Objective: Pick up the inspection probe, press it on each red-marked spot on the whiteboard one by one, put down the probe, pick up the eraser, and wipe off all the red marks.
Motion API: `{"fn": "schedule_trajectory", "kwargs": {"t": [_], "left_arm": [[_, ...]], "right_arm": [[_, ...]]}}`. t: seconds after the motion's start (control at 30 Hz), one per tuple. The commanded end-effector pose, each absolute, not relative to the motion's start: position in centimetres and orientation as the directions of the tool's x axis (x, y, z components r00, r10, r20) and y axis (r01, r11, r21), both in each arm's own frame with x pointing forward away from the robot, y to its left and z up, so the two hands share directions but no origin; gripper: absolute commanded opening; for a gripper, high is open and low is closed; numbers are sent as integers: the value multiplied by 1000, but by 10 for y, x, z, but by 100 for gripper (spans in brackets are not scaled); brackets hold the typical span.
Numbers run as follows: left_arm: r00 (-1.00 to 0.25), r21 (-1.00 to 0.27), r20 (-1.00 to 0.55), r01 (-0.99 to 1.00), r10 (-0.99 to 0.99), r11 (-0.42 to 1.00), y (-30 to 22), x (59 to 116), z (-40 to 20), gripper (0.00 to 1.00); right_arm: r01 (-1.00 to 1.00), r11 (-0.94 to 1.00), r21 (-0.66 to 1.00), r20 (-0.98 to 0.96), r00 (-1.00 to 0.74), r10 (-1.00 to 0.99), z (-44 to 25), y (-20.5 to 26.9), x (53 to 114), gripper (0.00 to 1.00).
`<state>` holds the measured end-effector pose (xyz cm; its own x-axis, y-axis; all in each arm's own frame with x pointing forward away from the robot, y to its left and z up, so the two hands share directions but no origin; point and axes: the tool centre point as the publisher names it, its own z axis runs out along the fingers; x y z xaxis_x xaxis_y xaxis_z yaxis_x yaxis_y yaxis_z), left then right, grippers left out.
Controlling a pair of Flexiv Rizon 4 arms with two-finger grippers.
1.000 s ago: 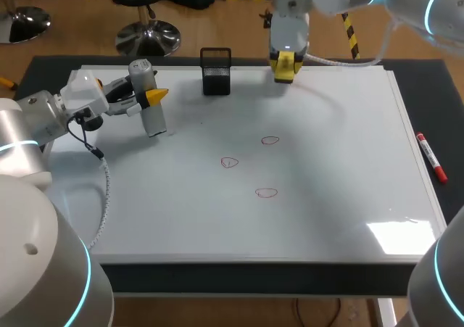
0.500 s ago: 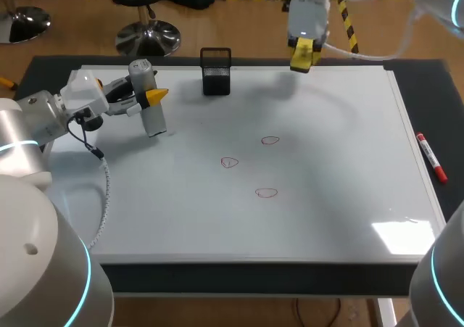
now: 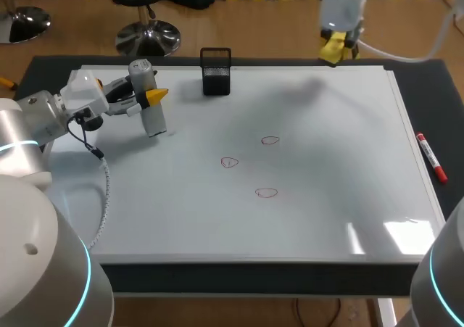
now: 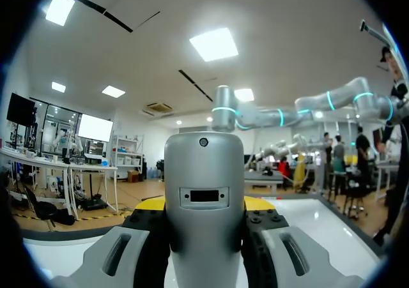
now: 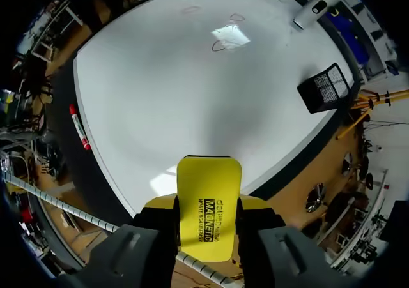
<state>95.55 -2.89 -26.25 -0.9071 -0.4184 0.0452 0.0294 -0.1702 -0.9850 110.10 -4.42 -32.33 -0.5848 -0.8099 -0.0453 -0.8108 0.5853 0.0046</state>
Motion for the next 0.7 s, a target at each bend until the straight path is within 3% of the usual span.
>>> {"fn": "schedule_trajectory", "kwargs": {"t": [0.03,0.7], "left_arm": [[-906,-985,43,32,-420,-171,-29,955,-262,0],[-906,-985,43,32,-420,-171,-29,955,-262,0]], "right_arm": [[-783,622,7,-68,-621,-781,-318,-68,1082,0],[-665,745,56,-72,-747,-661,-322,-136,1052,0]]}}
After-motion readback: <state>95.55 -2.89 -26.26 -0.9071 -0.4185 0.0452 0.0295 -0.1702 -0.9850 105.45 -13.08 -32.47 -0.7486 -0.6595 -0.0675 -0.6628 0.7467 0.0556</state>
